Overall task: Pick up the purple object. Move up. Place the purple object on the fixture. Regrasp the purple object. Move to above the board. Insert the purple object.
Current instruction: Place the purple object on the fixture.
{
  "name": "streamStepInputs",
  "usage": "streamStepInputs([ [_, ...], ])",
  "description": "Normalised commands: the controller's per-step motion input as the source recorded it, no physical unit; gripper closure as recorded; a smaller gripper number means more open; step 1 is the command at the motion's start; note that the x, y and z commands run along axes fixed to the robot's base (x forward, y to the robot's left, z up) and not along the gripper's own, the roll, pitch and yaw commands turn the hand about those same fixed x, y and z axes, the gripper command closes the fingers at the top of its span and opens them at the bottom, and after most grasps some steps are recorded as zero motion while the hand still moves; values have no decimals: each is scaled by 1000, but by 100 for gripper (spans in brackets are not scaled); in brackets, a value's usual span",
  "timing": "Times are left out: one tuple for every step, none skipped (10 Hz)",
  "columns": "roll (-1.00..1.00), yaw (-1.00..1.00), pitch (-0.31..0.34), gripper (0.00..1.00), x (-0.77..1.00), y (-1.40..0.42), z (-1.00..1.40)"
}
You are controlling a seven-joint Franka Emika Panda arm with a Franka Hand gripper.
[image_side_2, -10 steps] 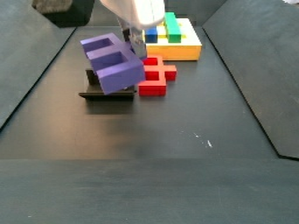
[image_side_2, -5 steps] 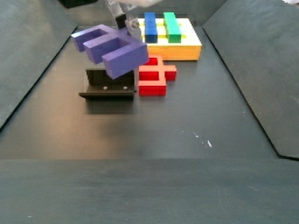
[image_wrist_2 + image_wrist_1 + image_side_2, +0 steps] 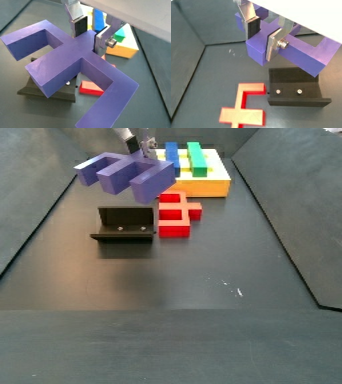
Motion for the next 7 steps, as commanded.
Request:
streamStepInputs([
  [-49, 754, 180, 100, 283, -189, -34],
  [-160, 757, 154, 100, 234, -169, -97],
  [-286, 726, 146, 100, 206, -143, -114],
  [-611, 677, 177, 100, 140, -166, -134],
  [-709, 703, 149, 100, 46, -86, -109],
  [-734, 714, 174, 100, 20, -49, -97],
  [-731, 723, 154, 100, 9, -34, -100],
])
